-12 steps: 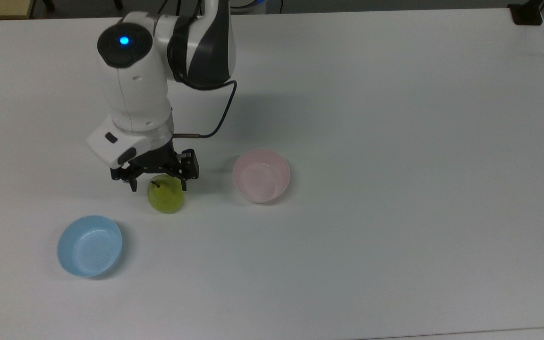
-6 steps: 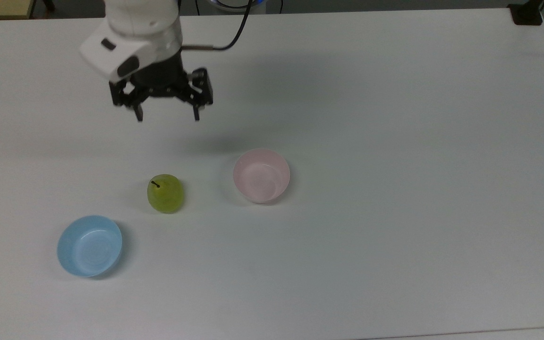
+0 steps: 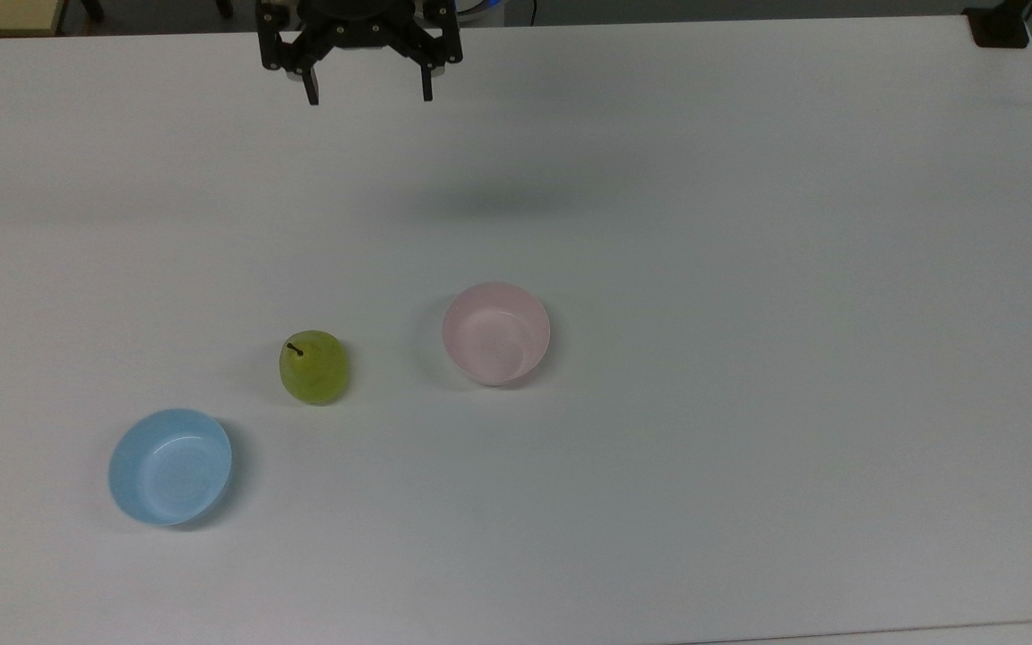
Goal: Pick up a pear from the bowl
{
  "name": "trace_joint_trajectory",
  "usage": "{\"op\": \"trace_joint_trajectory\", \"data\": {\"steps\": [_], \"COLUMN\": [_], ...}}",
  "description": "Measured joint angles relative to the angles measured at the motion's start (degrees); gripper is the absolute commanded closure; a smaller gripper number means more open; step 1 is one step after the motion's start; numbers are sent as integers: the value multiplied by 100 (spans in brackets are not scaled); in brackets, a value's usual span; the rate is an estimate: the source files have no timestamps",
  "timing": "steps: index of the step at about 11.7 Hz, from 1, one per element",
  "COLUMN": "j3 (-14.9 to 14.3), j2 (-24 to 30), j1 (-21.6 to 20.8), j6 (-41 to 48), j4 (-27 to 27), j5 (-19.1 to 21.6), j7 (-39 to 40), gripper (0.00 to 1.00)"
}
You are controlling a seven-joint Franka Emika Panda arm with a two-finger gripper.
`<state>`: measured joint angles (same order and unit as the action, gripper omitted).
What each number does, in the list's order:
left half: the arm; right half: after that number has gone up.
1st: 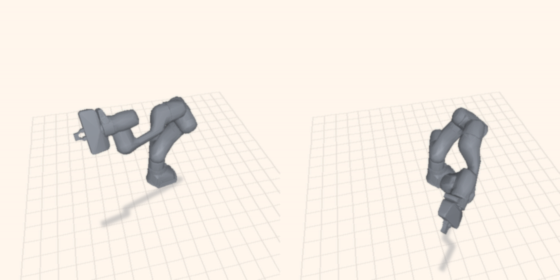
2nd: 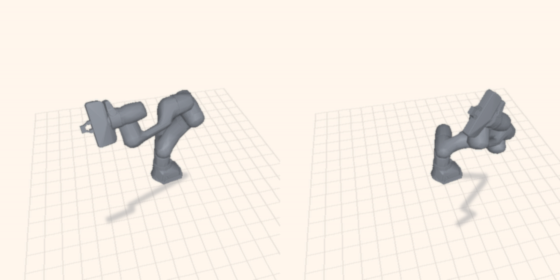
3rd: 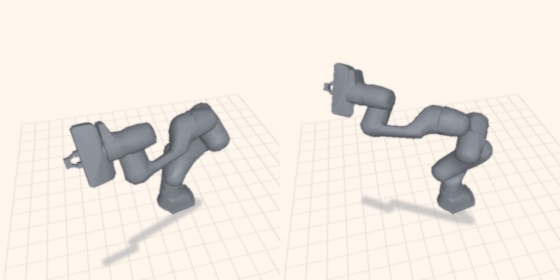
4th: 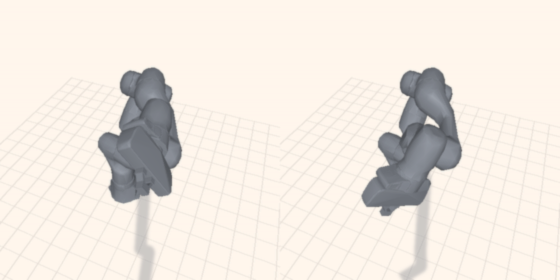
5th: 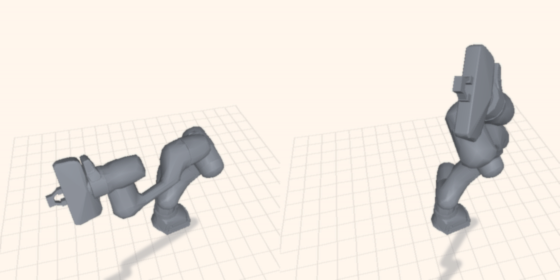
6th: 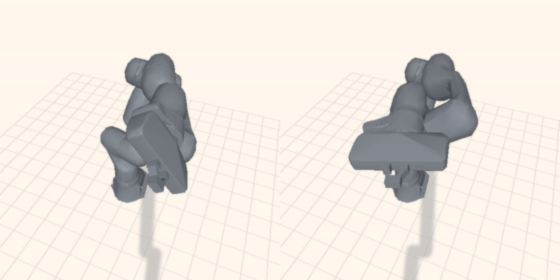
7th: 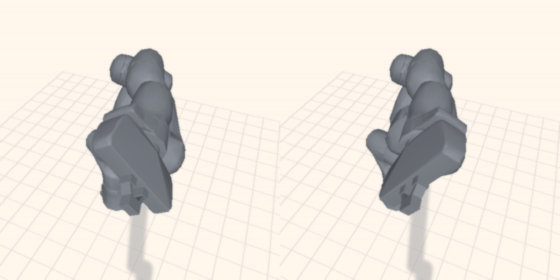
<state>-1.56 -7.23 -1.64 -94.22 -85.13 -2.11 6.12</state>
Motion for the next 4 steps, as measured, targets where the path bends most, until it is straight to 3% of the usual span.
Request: {"op": "trace_joint_trajectory", "data": {"steps": [4], "j3": [-60], "j2": [27], "j1": [18], "j6": [23], "j4": [-105], "j5": [0], "j7": [-106], "gripper": [0]}}
